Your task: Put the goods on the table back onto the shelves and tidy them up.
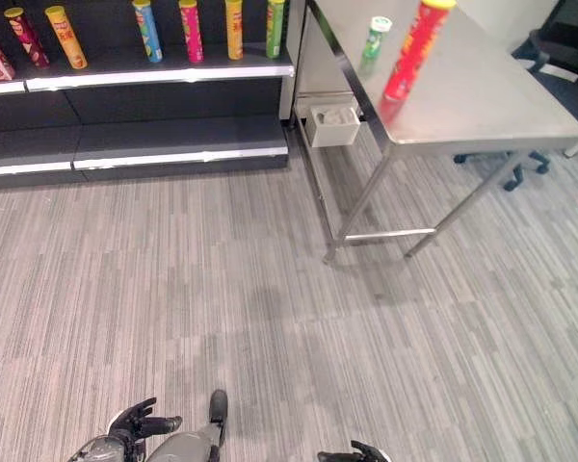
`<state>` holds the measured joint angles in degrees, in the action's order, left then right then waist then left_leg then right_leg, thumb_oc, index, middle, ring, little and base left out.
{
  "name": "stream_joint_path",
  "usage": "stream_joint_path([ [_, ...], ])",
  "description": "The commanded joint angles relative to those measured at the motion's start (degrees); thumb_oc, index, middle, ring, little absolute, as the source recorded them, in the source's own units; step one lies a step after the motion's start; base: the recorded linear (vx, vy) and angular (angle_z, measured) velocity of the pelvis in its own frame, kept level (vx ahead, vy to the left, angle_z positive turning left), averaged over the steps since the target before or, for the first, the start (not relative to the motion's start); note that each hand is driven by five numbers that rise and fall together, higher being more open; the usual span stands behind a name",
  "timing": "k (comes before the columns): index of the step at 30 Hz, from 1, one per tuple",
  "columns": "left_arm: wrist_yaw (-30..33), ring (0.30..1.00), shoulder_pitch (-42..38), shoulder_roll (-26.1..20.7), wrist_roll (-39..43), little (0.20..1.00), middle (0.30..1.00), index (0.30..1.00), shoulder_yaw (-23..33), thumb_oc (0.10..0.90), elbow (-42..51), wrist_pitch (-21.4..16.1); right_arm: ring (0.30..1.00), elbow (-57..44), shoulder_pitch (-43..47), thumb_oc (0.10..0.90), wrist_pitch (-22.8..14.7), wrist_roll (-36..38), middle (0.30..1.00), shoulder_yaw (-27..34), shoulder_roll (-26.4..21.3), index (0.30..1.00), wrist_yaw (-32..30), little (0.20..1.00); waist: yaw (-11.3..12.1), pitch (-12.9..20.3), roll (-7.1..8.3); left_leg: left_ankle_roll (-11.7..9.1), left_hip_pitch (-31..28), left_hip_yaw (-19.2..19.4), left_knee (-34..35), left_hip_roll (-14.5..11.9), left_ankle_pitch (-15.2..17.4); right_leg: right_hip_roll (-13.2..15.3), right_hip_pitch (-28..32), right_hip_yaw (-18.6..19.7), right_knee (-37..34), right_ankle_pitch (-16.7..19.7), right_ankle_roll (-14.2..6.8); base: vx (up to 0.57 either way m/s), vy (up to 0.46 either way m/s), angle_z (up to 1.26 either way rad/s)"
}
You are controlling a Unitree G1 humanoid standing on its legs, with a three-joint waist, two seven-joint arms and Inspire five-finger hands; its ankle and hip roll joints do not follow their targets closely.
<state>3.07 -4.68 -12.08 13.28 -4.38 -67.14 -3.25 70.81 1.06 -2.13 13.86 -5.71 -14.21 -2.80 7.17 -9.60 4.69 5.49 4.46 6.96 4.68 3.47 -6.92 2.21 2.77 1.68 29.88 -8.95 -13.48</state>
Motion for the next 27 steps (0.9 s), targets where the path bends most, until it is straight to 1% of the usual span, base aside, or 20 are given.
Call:
stream_joint_path([
  [1, 0.4, 0.900, 0.6, -1.3, -1.4, 0.900, 0.900, 0.900, -0.2, 0.800, 0.4, -1.1, 0.900, -4.5, 0.1, 0.800, -1.3, 0.9, 0.900, 0.9, -3.3, 0.900, -0.9, 0.900, 0.7, -0.7, -3.01, -6.9, 1.3, 1.0, -5.1, -4.4, 7.5, 1.9, -7.0, -0.8, 5.4, 9.6, 2.2, 0.30, 0.136, -0.09],
  [2, 0.5, 0.900, 0.5, -1.3, -1.3, 0.900, 0.900, 0.900, -0.4, 0.800, 0.7, -1.2, 0.900, -4.7, 0.2, 0.800, -1.4, 0.9, 0.900, 0.8, -3.2, 0.900, -1.0, 0.900, 0.4, -0.6, -3.79, -6.9, 0.1, 0.9, -4.7, -4.9, 7.9, 2.2, -8.9, -2.0, 4.9, 8.3, 3.0, 0.46, 0.166, -0.23],
  [3, 0.6, 0.900, 0.2, -1.4, -0.9, 0.900, 0.900, 0.900, -0.7, 0.800, 1.1, -1.4, 0.900, -4.8, 0.1, 0.800, -1.4, 1.0, 0.900, 0.5, -3.2, 0.900, -1.0, 0.900, -0.3, -1.0, -4.11, -7.0, -2.0, 0.0, -4.1, -4.6, 8.6, 2.1, -10.4, -3.4, 1.6, 4.6, 3.6, 0.42, 0.091, -0.36],
  [4, 0.5, 0.900, 0.0, -1.5, -0.8, 0.900, 0.900, 0.900, -1.0, 0.800, 1.5, -1.4, 0.900, -4.8, 0.3, 0.800, -1.3, 1.2, 0.900, 0.3, -3.3, 0.900, -0.9, 0.900, -0.9, -0.6, -4.47, -7.1, -2.8, -0.3, -4.1, -4.8, 9.3, 1.3, -11.7, -3.9, -2.7, 2.7, 4.0, 0.52, 0.040, -0.26],
  [5, 0.5, 0.900, -0.2, -1.8, -0.8, 0.900, 0.900, 0.900, -1.6, 0.800, 2.1, -1.8, 0.900, -4.7, 0.6, 0.800, -1.0, 2.0, 0.900, 0.1, -3.6, 0.900, -0.6, 0.900, -2.3, -1.3, -4.25, -7.0, -5.7, -1.8, -4.3, -3.8, 11.4, -0.8, -12.8, -3.2, -12.4, 2.3, 3.3, 0.51, -0.001, 0.05],
  [7, 0.4, 0.900, -0.1, -1.7, -1.8, 0.900, 0.900, 0.900, -1.7, 0.800, 1.9, -1.8, 0.900, -4.6, 0.5, 0.800, -1.1, 2.4, 0.900, 0.1, -3.7, 0.900, -0.6, 0.900, -3.6, -1.4, -3.76, -7.0, -9.4, -3.5, -3.9, -2.6, 14.1, -2.9, -13.7, -2.5, -23.7, 4.5, 2.1, 0.47, -0.021, 0.26],
  [9, 0.2, 0.900, -0.2, -1.4, -2.6, 0.900, 0.900, 0.900, -1.6, 0.800, 1.5, -2.0, 0.900, -4.4, 0.2, 0.800, -1.2, 2.7, 0.900, 0.1, -3.9, 0.900, -0.6, 0.900, -4.3, -1.5, -3.42, -7.0, -11.6, -5.4, -4.7, -1.7, 16.3, -4.3, -15.4, -1.7, -29.7, 6.9, 0.8, 0.38, -0.020, 0.33],
  [10, 0.3, 0.900, -0.2, -1.4, -2.9, 0.900, 0.900, 0.900, -1.6, 0.800, 1.4, -2.0, 0.900, -4.5, 0.2, 0.800, -1.1, 2.5, 0.900, 0.1, -3.9, 0.900, -0.6, 0.900, -4.6, -1.6, -3.16, -7.2, -12.5, -5.9, -4.5, -1.4, 16.7, -4.6, -16.7, -2.4, -31.0, 7.9, 0.2, 0.38, -0.048, 0.67],
  [12, 0.2, 0.900, -0.1, -1.3, -3.2, 0.900, 0.900, 0.900, -1.5, 0.800, 1.0, -2.0, 0.900, -4.6, 0.0, 0.800, -1.0, 2.3, 0.900, -0.2, -3.8, 0.900, -0.7, 0.900, -5.1, -1.8, -3.14, -7.4, -13.8, -6.3, -4.1, -1.3, 17.3, -5.2, -17.7, -3.4, -31.5, 8.6, -0.2, 0.32, -0.062, 0.62],
  [14, 0.1, 0.900, 0.1, -0.8, -3.8, 0.900, 0.900, 0.900, -1.7, 0.800, 0.2, -2.2, 0.900, -4.6, -1.0, 0.800, -1.1, 2.2, 0.900, -0.1, -3.8, 0.900, -0.5, 0.900, -6.2, -1.4, -2.90, -7.7, -17.4, -8.3, -3.1, -1.2, 19.0, -5.1, -19.0, -4.6, -31.4, 10.4, -0.6, 0.55, -0.142, 0.30],
  [15, 0.0, 0.900, 0.3, -0.6, -4.1, 0.900, 0.900, 0.900, -1.9, 0.800, -0.1, -2.2, 0.900, -4.4, -1.4, 0.800, -1.1, 1.9, 0.900, -0.1, -3.9, 0.900, -0.5, 0.900, -6.2, -0.7, -2.44, -8.2, -19.2, -9.8, -3.8, -1.6, 20.7, -4.3, -18.1, -5.0, -30.8, 11.5, 0.0, 0.42, -0.138, 0.50],
  [17, 0.2, 0.900, 0.5, -0.2, -4.6, 0.900, 0.900, 0.900, -2.0, 0.800, -0.4, -2.2, 0.900, -4.1, -1.7, 0.800, -1.1, 1.7, 0.900, -0.1, -4.1, 0.900, -0.6, 0.900, -6.2, 0.0, -2.45, -8.6, -20.0, -10.9, -4.9, -2.3, 21.7, -4.2, -17.3, -4.5, -30.4, 12.0, 0.6, 0.47, -0.210, 0.51],
  [18, 0.1, 0.900, 1.0, 0.0, -4.9, 0.900, 0.900, 0.900, -2.1, 0.800, -0.7, -1.9, 0.900, -4.1, -1.9, 0.800, -1.0, 1.4, 0.900, 0.0, -4.5, 0.900, -0.3, 0.900, -6.3, 1.1, -2.84, -9.9, -19.9, -11.7, -9.0, -4.4, 21.1, -4.0, -16.5, -5.1, -28.4, 11.7, 1.3, 0.46, -0.230, 0.23],
  [19, 0.1, 0.900, 1.0, 0.0, -4.9, 0.900, 0.900, 0.900, -2.1, 0.800, -0.7, -1.9, 0.900, -4.1, -1.9, 0.800, -1.0, 1.4, 0.900, 0.0, -4.5, 0.900, -0.3, 0.900, -6.3, 1.1, -2.84, -9.9, -19.9, -11.7, -9.0, -4.4, 21.1, -4.0, -16.5, -5.1, -28.4, 11.7, 1.3, 0.39, -0.225, 0.20],
  [21, -0.2, 0.900, 0.9, 0.1, -4.1, 0.900, 0.900, 0.900, -2.5, 0.800, 0.7, -2.0, 0.900, -4.2, -2.2, 0.800, -1.1, 1.9, 0.900, -0.1, -5.2, 0.900, -0.2, 0.900, -5.8, 0.9, -3.13, -11.4, -16.6, -11.9, -17.9, -5.2, 17.2, -3.7, -14.5, -5.9, -27.6, 10.5, 2.7, 0.22, -0.145, 0.22],
  [22, -0.2, 0.900, 0.9, 0.1, -4.1, 0.900, 0.900, 0.900, -2.5, 0.800, 0.7, -2.0, 0.900, -4.2, -2.2, 0.800, -1.1, 1.9, 0.900, 0.0, -5.2, 0.900, -0.2, 0.900, -5.9, 1.0, -3.17, -11.4, -16.5, -12.0, -18.1, -5.2, 17.3, -3.7, -14.6, -5.9, -27.6, 10.5, 2.7, 0.28, -0.196, 0.36],
  [23, -0.4, 0.900, 1.1, 0.2, -3.4, 0.900, 0.900, 0.900, -3.1, 0.800, 2.6, -2.2, 0.900, -4.6, -2.2, 0.800, -1.1, 2.1, 0.900, -0.4, -6.1, 0.900, 0.1, 0.900, -5.2, 0.1, -2.88, -11.8, -11.6, -12.7, -27.2, -4.4, 13.0, -3.8, -12.3, -5.7, -26.6, 8.8, 4.4, 0.27, -0.189, 0.30],
  [24, -0.3, 0.900, 0.9, 0.2, -3.0, 0.900, 0.900, 0.900, -2.9, 0.800, 2.7, -2.1, 0.900, -4.5, -1.9, 0.800, -1.1, 2.2, 0.900, -0.2, -6.3, 0.900, -0.1, 0.900, -4.9, -0.3, -2.76, -12.1, -10.3, -12.0, -29.1, -5.1, 10.9, -3.8, -10.9, -5.3, -26.6, 7.5, 5.3, 0.34, -0.217, 0.23],
  [26, -0.3, 0.900, 1.0, 0.5, -2.3, 0.900, 0.900, 0.900, -2.9, 0.800, 2.4, -2.0, 0.900, -4.0, -1.6, 0.800, -0.7, 2.7, 0.900, -0.1, -6.3, 0.900, -0.2, 0.900, -4.2, 0.1, -2.68, -11.4, -9.1, -10.1, -25.4, -6.6, 11.0, -3.8, -8.3, -5.1, -27.2, 5.6, 6.0, 0.31, -0.106, -0.01],
  [27, -0.4, 0.900, 1.1, 0.8, -2.5, 0.900, 0.900, 0.900, -3.4, 0.800, 2.2, -2.2, 0.900, -3.8, -1.6, 0.800, -0.9, 2.8, 0.900, -0.1, -6.2, 0.900, -0.1, 0.900, -3.4, 0.6, -2.38, -11.3, -8.1, -9.5, -19.6, -6.6, 12.5, -3.4, -6.1, -5.1, -28.3, 4.5, 5.8, 0.28, -0.063, 0.07],
])
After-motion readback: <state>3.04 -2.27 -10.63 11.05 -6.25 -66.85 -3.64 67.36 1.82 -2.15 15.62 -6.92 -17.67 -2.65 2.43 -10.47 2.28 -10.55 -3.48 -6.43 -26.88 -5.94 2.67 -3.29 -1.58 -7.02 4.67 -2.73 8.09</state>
